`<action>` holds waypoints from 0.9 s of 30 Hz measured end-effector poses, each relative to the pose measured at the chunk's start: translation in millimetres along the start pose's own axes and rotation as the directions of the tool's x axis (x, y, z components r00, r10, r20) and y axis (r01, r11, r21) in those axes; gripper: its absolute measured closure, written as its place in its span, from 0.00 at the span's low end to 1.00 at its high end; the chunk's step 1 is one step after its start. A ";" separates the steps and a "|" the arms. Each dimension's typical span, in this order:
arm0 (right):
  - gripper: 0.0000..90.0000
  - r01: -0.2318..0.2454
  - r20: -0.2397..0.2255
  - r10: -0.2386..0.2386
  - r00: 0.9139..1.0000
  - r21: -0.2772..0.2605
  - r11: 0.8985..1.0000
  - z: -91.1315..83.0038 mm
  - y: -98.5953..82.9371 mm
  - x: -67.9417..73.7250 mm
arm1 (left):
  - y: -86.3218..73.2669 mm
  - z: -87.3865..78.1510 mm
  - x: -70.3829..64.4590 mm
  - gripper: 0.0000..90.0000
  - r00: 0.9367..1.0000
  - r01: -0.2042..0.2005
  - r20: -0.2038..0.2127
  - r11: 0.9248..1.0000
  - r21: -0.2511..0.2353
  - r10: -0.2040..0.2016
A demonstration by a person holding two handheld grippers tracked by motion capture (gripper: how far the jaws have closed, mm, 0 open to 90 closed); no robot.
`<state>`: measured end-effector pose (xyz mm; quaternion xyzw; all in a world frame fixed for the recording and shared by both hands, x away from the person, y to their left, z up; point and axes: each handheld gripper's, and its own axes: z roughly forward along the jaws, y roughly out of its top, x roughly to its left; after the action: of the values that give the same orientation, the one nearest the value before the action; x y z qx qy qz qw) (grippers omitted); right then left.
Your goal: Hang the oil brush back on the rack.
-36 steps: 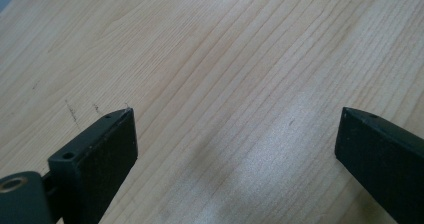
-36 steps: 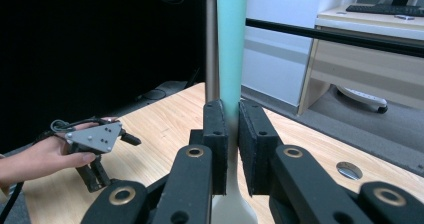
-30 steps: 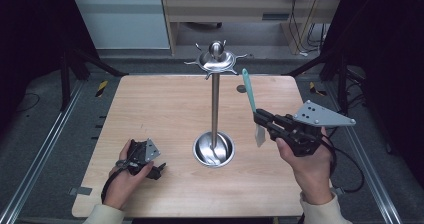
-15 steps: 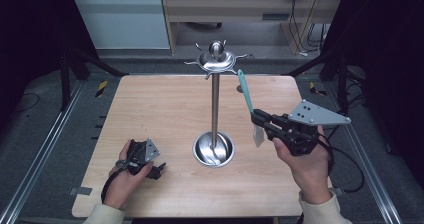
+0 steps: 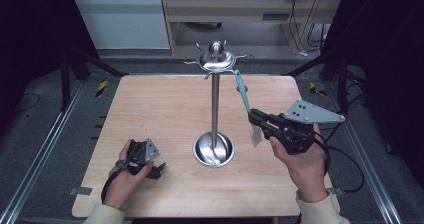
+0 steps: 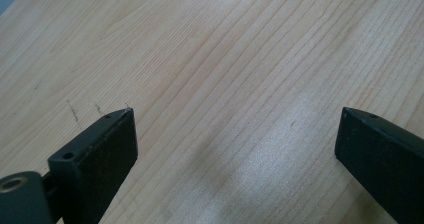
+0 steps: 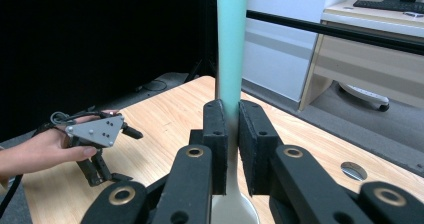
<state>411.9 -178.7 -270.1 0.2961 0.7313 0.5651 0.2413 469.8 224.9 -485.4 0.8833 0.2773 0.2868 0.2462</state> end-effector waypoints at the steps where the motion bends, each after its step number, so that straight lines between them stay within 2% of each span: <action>1: 0.92 -0.002 0.000 0.002 1.000 0.001 1.000 0.8 -0.3 0.2 | 0.0 0.0 0.1 0.03 1.000 0.000 -0.002 1.000 0.000 0.000; 11: 0.92 -0.010 0.017 0.011 1.000 -0.025 1.000 11.0 -4.7 5.1 | -0.1 -0.1 0.1 0.03 1.000 0.001 0.000 1.000 -0.001 -0.001; 16: 0.92 -0.011 0.043 0.014 0.999 -0.060 0.998 15.0 -10.6 8.4 | -0.1 -0.1 0.0 0.03 1.000 0.000 0.000 1.000 0.000 0.000; 27: 0.92 -0.033 0.061 0.041 0.997 -0.128 0.991 26.5 -21.0 13.5 | 0.0 0.0 -0.2 0.03 1.000 -0.003 0.001 1.000 0.000 0.003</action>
<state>417.2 -155.0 -297.2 0.3115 0.6801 0.6052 0.2723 469.6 224.8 -485.5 0.8839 0.2760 0.2864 0.2459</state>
